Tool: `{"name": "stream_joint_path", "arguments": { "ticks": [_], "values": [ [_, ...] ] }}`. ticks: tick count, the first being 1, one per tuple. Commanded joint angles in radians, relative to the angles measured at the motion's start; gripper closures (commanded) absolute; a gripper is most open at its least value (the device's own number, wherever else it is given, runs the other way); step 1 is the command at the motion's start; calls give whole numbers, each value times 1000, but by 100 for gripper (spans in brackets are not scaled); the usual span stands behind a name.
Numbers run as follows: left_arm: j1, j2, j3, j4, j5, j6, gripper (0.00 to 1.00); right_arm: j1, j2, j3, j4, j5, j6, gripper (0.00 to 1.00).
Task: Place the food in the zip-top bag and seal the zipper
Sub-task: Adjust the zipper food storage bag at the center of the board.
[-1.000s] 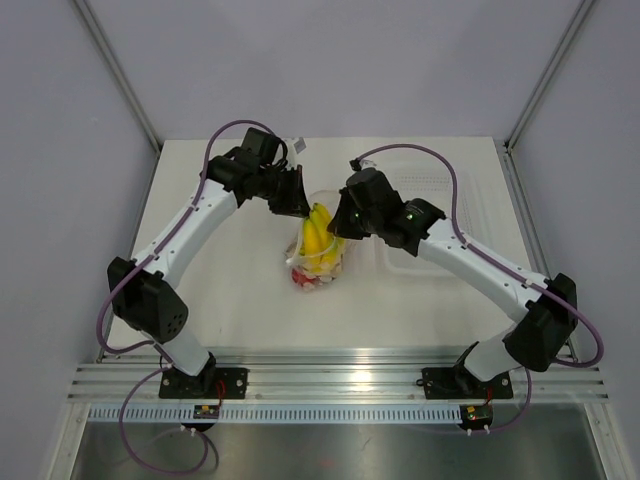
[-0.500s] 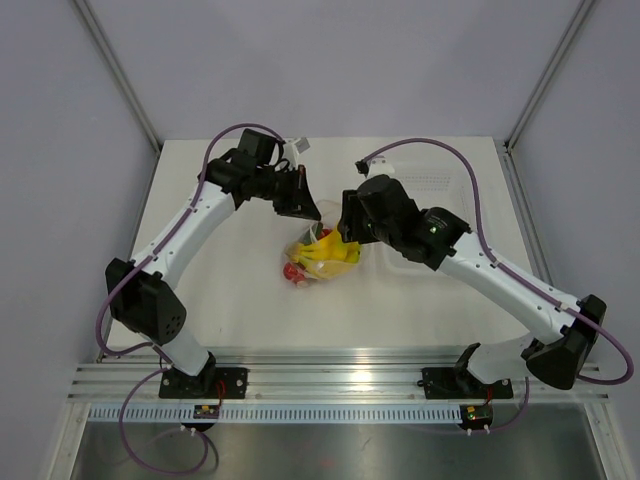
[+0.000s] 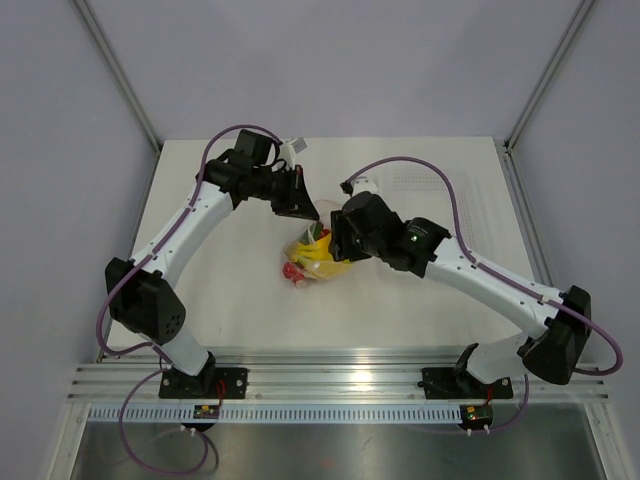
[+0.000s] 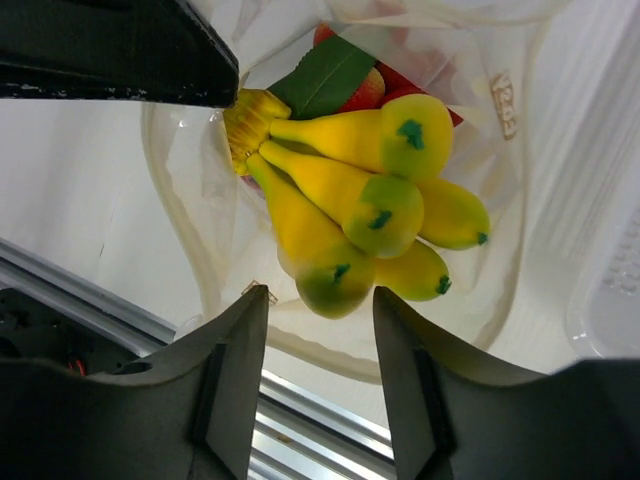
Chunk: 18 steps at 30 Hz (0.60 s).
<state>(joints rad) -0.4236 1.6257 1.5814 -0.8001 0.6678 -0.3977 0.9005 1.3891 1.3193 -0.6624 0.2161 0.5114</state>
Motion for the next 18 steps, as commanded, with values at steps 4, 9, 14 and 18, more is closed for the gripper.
{"name": "stream_joint_path", "arguments": {
  "ticks": [4, 9, 14, 18],
  "values": [
    [3, -26, 3, 65, 82, -23, 100, 14, 128, 30, 90, -20, 51, 65],
    [-7, -27, 14, 64, 101, -17, 100, 12, 172, 61, 104, 37, 111, 100],
    [-26, -9, 80, 3, 87, 28, 87, 12, 162, 8, 194, 68, 235, 100],
    [-40, 22, 149, -82, 38, 63, 41, 14, 169, -72, 296, 89, 332, 100]
  ]
}}
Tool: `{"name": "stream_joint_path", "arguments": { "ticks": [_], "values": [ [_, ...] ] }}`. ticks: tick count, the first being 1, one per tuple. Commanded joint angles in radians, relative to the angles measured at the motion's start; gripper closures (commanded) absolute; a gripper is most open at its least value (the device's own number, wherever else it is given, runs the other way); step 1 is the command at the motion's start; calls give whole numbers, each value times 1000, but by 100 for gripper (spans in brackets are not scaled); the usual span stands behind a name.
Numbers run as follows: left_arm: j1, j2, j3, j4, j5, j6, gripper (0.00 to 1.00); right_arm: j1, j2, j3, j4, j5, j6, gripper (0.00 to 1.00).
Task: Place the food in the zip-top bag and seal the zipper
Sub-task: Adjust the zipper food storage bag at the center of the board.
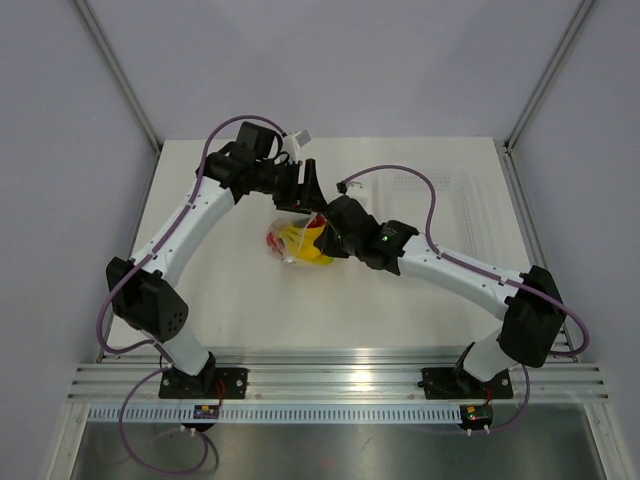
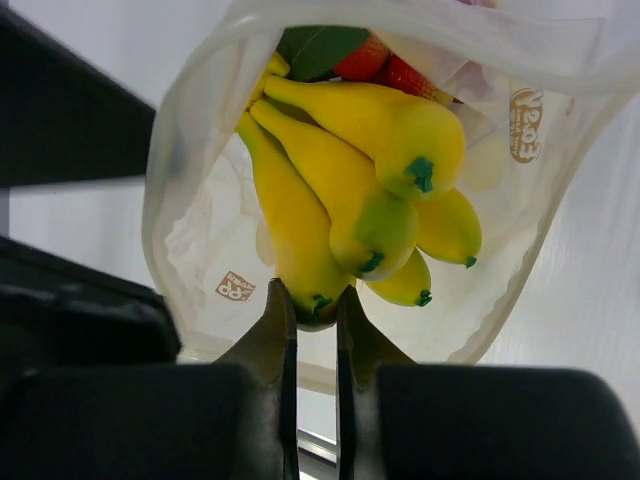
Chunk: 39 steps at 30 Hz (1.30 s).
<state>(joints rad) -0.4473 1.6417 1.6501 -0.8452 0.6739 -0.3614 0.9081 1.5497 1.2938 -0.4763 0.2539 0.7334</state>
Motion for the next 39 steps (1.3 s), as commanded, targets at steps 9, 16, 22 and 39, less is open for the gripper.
{"name": "stream_joint_path", "arguments": {
  "ticks": [9, 16, 22, 39],
  "values": [
    [47, -118, 35, -98, -112, 33, 28, 5, 44, -27, 131, 111, 195, 100],
    [101, -344, -189, -9, -393, -134, 27, 5, 47, 10, 111, 145, 172, 100],
    [102, -453, -324, 37, -491, -197, 28, 5, 47, 29, 110, 140, 164, 100],
    [-91, -433, -470, 247, -682, 101, 37, 3, 87, 90, 99, 97, 144, 100]
  ]
}}
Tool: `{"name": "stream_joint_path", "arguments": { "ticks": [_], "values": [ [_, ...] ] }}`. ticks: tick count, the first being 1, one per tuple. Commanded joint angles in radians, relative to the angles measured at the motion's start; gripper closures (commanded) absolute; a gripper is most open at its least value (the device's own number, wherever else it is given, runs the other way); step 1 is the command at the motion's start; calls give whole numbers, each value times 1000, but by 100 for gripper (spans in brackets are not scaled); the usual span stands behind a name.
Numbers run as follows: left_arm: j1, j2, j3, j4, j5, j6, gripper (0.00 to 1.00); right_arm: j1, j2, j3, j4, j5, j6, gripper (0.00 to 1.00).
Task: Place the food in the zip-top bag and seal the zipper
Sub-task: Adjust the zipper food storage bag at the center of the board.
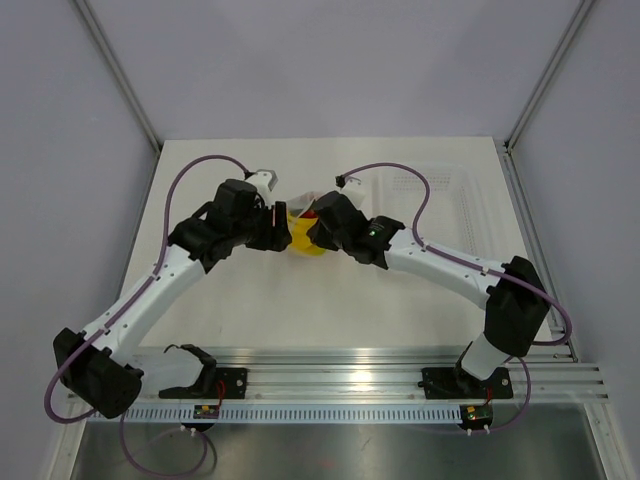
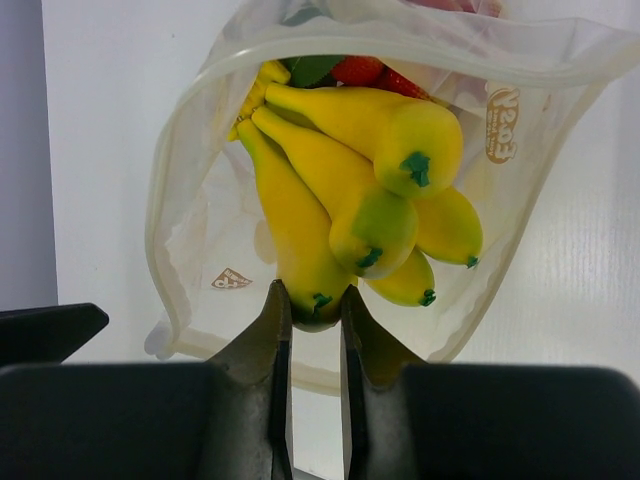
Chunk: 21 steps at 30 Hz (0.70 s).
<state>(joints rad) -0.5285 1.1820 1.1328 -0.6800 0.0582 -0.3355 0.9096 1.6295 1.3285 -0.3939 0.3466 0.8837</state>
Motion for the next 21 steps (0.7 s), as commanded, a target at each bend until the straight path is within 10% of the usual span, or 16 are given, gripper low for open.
{"name": "stream_joint_path", "arguments": {
  "ticks": [1, 15, 21],
  "values": [
    [-14, 36, 51, 80, -73, 81, 39, 2, 7, 57, 17, 5, -6, 100],
    [-45, 174, 102, 63, -121, 131, 42, -8, 7, 80, 21, -8, 6, 100],
    [-45, 197, 163, 17, -129, 127, 100, -34, -54, 37, 78, -46, 26, 100]
  ]
}}
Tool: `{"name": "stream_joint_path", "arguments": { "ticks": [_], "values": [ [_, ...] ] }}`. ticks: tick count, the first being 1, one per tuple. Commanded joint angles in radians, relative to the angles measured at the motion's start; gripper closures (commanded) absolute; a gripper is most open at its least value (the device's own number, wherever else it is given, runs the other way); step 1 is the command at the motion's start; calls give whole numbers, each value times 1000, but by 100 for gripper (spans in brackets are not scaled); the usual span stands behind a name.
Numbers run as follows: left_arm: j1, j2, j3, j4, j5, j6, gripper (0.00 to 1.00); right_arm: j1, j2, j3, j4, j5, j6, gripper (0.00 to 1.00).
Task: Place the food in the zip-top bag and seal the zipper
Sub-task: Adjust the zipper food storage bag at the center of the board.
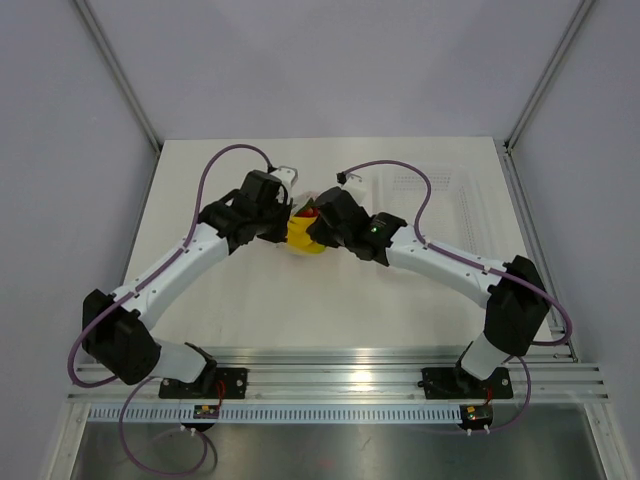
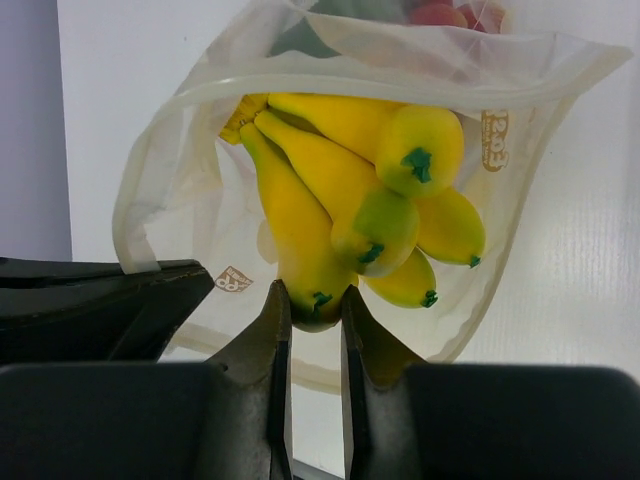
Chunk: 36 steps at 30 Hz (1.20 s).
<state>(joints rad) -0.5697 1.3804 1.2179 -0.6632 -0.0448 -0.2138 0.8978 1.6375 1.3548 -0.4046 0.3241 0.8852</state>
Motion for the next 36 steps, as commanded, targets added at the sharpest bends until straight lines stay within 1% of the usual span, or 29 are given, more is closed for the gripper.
{"name": "stream_joint_path", "arguments": {
  "ticks": [1, 3, 4, 5, 7, 8, 11, 14, 17, 19, 22, 25, 28, 30, 32, 33, 34, 35, 36],
  "values": [
    [-4, -4, 104, -7, -14, 5, 100, -40, -71, -5, 99, -42, 32, 100],
    [-4, -20, 120, -10, 37, 7, 100, -48, -80, -13, 139, -72, 46, 100],
    [-2, -24, 132, -6, 39, 7, 100, -53, -79, -8, 151, -80, 46, 100],
    [-2, -29, 137, 0, 98, 7, 100, -51, -58, 3, 158, -80, 50, 100],
    [-2, -30, 156, -6, 143, 8, 100, -54, -25, 39, 150, -73, 66, 100],
    [-1, -26, 166, -10, 198, 8, 100, -59, 10, 46, 161, -72, 70, 100],
    [-1, -20, 170, -4, 285, 4, 100, -80, 85, 61, 181, -79, 106, 100],
    [10, -23, 163, 4, 347, -9, 100, -117, 130, 70, 181, -135, 152, 100],
    [21, -32, 144, 14, 388, -18, 100, -125, 98, 20, 248, -154, 178, 100],
    [25, -37, 134, 23, 399, -21, 100, -125, 78, -2, 269, -154, 187, 100],
    [34, -43, 124, 36, 454, -35, 100, -123, 56, -25, 288, -142, 198, 100],
    [34, -66, 114, 65, 509, -50, 100, -126, 103, -8, 273, -134, 208, 100],
    [40, -69, 117, 62, 520, -55, 100, -125, 145, -3, 270, -154, 219, 100],
    [59, -63, 114, 57, 516, -59, 100, -125, 137, -20, 267, -166, 218, 94],
    [80, -57, 115, 60, 534, -73, 100, -125, 104, -39, 254, -154, 204, 78],
    [109, -57, 115, 68, 545, -97, 100, -125, 87, -63, 251, -148, 198, 70],
    [125, -55, 117, 88, 557, -110, 100, -126, 70, -72, 245, -142, 181, 65],
    [155, -53, 126, 94, 594, -120, 100, -125, 38, -77, 234, -134, 169, 55],
    [168, -50, 137, 100, 608, -149, 100, -125, 24, -75, 221, -132, 153, 49]
  ]
}}
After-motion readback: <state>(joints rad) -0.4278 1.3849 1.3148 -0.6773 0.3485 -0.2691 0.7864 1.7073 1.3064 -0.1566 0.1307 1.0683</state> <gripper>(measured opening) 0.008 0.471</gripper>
